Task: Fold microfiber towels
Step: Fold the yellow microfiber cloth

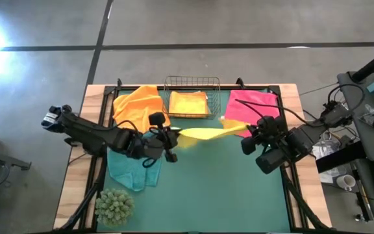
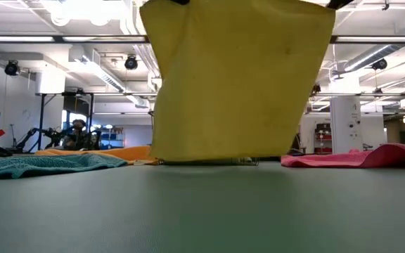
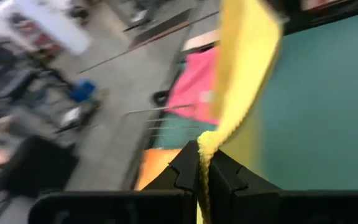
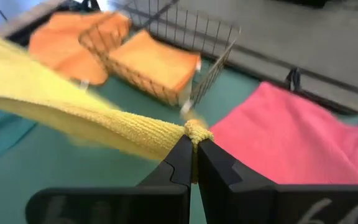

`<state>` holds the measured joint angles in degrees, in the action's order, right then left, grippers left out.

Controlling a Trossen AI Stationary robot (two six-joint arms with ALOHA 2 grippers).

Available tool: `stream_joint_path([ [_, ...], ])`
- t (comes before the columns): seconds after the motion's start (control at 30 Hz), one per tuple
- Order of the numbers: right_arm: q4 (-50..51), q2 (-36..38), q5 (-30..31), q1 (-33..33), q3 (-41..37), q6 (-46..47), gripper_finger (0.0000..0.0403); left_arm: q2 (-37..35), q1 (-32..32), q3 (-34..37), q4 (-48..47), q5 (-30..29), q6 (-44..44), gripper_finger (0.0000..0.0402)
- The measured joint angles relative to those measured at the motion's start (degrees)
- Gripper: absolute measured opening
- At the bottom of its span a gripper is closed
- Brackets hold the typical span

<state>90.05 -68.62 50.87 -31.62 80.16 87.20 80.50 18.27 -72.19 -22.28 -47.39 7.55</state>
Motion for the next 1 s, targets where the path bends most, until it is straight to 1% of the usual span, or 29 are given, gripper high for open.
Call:
stream_joint_path([
  [0.07, -0.7, -0.1, -4.5, 0.0, -0.4, 0.0, 0.0008, -0.1, 0.1, -0.3, -1.1, 4.6, -2.6, 0.0],
  [0.1, -1.4, -0.1, -7.4, 0.0, -0.9, 0.3, 0.0008, -0.1, 0.2, -0.2, -1.4, 8.2, -5.3, 0.0],
  [0.17, -4.2, -0.1, -13.2, -0.3, -2.8, 0.7, 0.0008, -0.1, 0.5, 0.6, -1.6, 17.6, -12.0, 0.0],
  [0.23, -8.5, -0.1, -17.9, -0.8, -5.4, 0.8, 0.0008, 0.7, 1.0, 1.5, -1.8, 25.6, -19.0, 0.0],
  [0.3, -11.9, -0.2, -21.7, -1.2, -8.0, 1.7, 0.0008, 2.1, 1.9, 2.2, -2.6, 29.9, -24.4, 0.0],
  [0.4, -16.9, -0.2, -26.0, -2.0, -11.8, 2.9, 0.0008, 4.9, 3.2, 2.8, -2.7, 32.9, -28.6, 0.0],
  [0.53, -27.4, -0.2, -32.8, -3.5, -17.2, 3.3, 0.0008, 9.0, 4.0, 3.4, -2.6, 39.6, -34.3, 0.0],
  [0.6, -32.8, -0.2, -35.1, -4.3, -19.6, 3.3, 0.0008, 11.5, 4.7, 3.8, -2.4, 42.1, -36.1, 0.0],
  [0.67, -37.2, -0.2, -35.9, -5.2, -21.7, 3.3, 0.0008, 13.4, 5.4, 4.0, -2.2, 42.7, -37.2, 0.0],
  [0.77, -40.5, -0.2, -36.0, -6.5, -23.7, 3.3, 0.0008, 15.7, 6.2, 4.0, -2.1, 43.7, -37.3, 0.0],
  [0.87, -41.1, -0.2, -36.3, -7.8, -24.6, 3.7, 0.0008, 17.6, 6.3, 3.9, -1.2, 45.2, -37.4, 0.0],
  [1.0, -41.1, -0.2, -36.3, -9.7, -25.1, 2.7, 0.0009, 18.9, 6.3, 4.1, 3.2, 45.4, -37.3, 0.0],
])
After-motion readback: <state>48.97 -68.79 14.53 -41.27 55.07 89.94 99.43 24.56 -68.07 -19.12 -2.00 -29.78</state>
